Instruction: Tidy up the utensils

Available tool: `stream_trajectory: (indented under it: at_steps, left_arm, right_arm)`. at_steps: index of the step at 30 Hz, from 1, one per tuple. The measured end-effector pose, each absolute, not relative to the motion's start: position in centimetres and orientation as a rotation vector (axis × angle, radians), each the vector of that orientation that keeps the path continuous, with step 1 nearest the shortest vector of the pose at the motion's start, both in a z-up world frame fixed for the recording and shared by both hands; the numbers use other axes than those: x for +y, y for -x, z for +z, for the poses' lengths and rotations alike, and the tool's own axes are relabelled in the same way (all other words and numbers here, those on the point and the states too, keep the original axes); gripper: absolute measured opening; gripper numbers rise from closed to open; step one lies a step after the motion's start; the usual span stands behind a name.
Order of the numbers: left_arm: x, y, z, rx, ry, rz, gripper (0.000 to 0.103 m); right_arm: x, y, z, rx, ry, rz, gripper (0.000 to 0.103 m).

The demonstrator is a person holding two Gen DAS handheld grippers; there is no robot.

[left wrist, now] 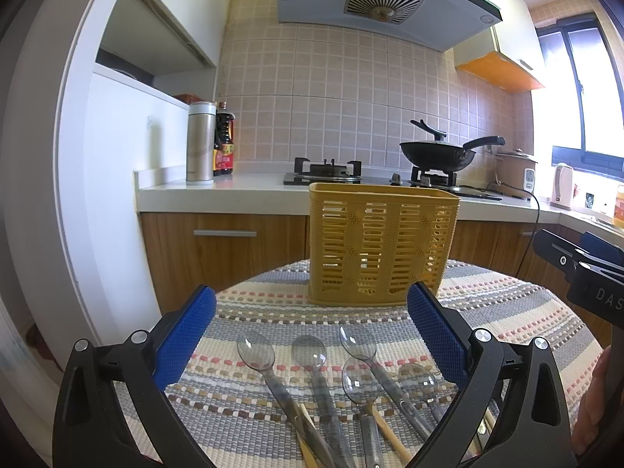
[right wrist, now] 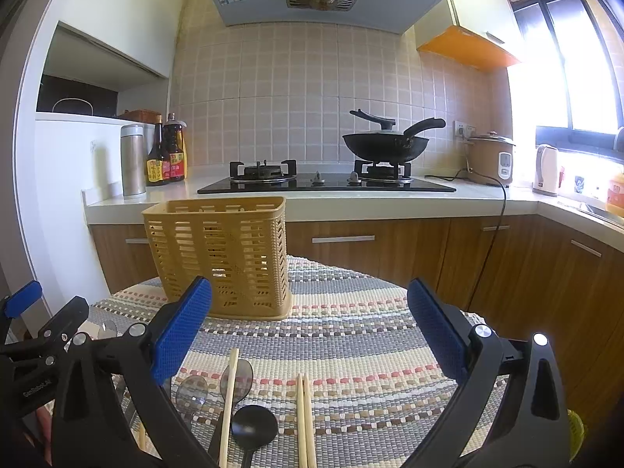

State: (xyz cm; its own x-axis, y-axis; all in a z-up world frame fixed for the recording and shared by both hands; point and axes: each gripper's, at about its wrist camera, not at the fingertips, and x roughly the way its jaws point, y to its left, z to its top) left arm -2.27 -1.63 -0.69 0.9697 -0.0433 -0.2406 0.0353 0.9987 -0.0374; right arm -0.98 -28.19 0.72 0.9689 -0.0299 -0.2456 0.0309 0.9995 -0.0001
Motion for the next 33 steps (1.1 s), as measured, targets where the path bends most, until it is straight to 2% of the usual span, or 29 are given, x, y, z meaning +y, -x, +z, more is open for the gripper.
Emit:
stream_trajectory:
  at_steps: [26, 33]
  left_arm:
    - [-1.7, 2.4, -0.8, 0.243, 0.035, -0.04, 0.095]
    - [2.4, 1.3, -0.8, 0.358, 0.185, -0.057, 0.095]
  right_arm:
    - [-28.7, 0.6, 0.5, 0.263, -0.019, -0.013, 0.096]
    - [-29.2, 0.0, 0.6, 0.336, -0.012, -0.053, 0.096]
